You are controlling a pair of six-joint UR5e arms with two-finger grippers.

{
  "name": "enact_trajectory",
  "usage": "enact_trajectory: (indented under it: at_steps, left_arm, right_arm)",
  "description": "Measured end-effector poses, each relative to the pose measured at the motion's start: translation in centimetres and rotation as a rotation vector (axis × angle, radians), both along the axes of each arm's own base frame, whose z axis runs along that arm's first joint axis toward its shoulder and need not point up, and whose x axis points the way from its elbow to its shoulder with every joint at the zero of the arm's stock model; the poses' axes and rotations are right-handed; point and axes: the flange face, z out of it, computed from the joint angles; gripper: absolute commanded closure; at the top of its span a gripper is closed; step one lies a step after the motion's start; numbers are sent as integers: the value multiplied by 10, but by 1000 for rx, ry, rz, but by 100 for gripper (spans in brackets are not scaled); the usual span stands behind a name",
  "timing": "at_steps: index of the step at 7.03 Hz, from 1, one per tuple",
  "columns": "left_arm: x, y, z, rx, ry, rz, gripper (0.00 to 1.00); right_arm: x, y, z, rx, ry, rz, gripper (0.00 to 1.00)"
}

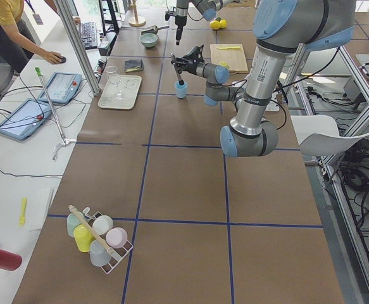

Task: Squeeze lemon into cup
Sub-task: 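Press the metal cylinder down into the cup onto the lemon slice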

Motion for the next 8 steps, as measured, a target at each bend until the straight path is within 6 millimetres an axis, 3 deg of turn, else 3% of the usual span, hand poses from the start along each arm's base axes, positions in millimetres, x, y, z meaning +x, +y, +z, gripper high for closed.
enact_trajectory:
  at_steps: [4,6,8]
  left_arm:
    - [34,5,14,-15,-51,23,100]
    - [40,7,19,-19,-65,29,100]
    - [36,8,11,-12,-51,28,100]
  right_arm:
    - [0,0,0,0,0,0,0]
    - [0,0,-1,1,0,1,0]
    - [0,-1,-1,2,-1,2,0]
